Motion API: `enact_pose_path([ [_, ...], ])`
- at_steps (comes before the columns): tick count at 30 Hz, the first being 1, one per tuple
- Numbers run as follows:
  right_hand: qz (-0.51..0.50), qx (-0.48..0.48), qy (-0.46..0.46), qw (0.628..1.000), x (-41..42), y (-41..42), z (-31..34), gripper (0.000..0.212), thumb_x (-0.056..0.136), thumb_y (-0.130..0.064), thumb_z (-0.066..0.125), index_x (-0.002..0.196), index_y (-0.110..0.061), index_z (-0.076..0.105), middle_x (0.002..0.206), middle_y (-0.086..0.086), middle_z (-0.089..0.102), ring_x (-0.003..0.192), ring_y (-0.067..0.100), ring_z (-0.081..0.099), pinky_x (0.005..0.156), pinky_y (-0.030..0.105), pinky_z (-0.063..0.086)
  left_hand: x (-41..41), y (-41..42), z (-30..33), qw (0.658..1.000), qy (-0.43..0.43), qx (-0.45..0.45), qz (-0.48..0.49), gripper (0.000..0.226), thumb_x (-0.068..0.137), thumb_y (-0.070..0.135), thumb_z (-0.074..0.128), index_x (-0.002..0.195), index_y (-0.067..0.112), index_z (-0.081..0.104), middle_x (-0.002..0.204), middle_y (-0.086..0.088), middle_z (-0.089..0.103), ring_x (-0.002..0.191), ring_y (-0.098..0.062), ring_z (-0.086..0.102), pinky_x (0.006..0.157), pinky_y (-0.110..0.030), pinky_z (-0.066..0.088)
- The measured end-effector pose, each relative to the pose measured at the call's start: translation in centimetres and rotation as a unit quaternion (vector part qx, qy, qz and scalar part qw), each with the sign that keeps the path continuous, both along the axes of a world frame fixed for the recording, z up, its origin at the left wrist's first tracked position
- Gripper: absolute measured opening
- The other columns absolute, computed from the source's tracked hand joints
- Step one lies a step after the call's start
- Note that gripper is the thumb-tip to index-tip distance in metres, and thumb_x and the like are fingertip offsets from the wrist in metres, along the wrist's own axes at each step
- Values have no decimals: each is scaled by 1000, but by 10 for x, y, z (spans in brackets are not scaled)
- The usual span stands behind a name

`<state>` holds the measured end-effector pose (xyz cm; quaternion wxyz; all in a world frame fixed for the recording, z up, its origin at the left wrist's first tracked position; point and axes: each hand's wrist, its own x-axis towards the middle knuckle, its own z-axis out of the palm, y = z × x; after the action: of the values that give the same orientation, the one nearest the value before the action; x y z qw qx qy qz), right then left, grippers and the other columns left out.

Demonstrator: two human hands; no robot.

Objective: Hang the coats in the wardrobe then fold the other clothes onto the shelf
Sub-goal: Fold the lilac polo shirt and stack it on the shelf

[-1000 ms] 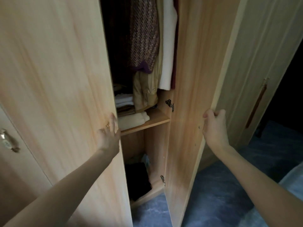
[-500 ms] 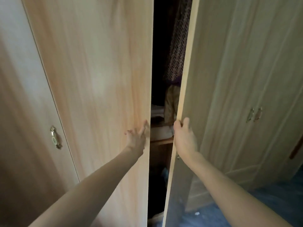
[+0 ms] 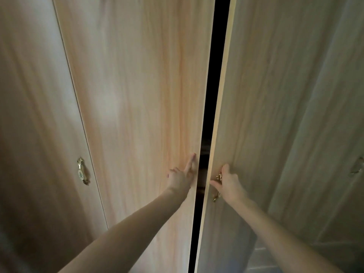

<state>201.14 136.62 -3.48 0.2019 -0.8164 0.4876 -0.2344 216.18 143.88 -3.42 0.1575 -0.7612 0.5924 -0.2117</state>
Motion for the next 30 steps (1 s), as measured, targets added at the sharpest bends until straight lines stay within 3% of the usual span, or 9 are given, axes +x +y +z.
enact_pose_path([
  [3,-1,2,-15,1000,15,-15,0,37,90,-27,67,99,-17,33,79,-6,48,78,22,56,66,28,38,4,-15,-5,1000,6,-2,16,88,88,1,58,155,17,3,138,-15,-52,74,-26,58,59,-31,42],
  [6,-6,-6,-37,999,31,-27,-5,39,88,-28,68,96,-19,31,76,-6,53,84,28,63,69,33,47,8,-27,-6,1000,8,0,29,88,86,4,58,154,16,4,143,-15,-49,74,-24,59,61,-31,41],
  [10,-16,-20,-28,999,50,-41,-6,38,90,-31,64,104,-13,33,93,8,66,91,34,65,72,37,49,16,-39,-8,1000,3,4,28,88,86,5,57,154,16,3,144,-15,-48,71,-23,57,61,-31,45],
  [15,-14,-27,-11,999,69,-62,-5,46,95,-34,57,122,-7,32,104,14,66,97,37,64,76,38,49,24,-54,-13,1000,8,-26,14,92,86,1,55,153,15,-6,138,-15,-55,68,-24,55,58,-32,44],
  [20,-5,-26,-27,999,80,-77,-12,41,95,-33,56,117,-10,30,101,12,66,93,34,64,74,39,52,33,-62,-28,998,12,-63,1,88,86,-4,54,150,15,-2,140,-15,-53,67,-25,54,58,-35,44],
  [25,-2,-45,-10,999,85,-90,-19,49,94,-40,57,119,-10,29,98,14,67,92,37,66,71,39,50,45,-64,-41,991,26,-131,-16,71,78,6,64,139,17,30,154,-20,-32,53,-23,52,49,-32,36],
  [30,12,-52,-13,998,85,-97,-22,48,94,-41,56,118,-10,29,97,14,67,90,36,66,64,34,44,53,-68,-44,992,17,-117,-35,53,78,20,73,128,20,53,160,-21,-15,47,-21,50,45,-32,31],
])
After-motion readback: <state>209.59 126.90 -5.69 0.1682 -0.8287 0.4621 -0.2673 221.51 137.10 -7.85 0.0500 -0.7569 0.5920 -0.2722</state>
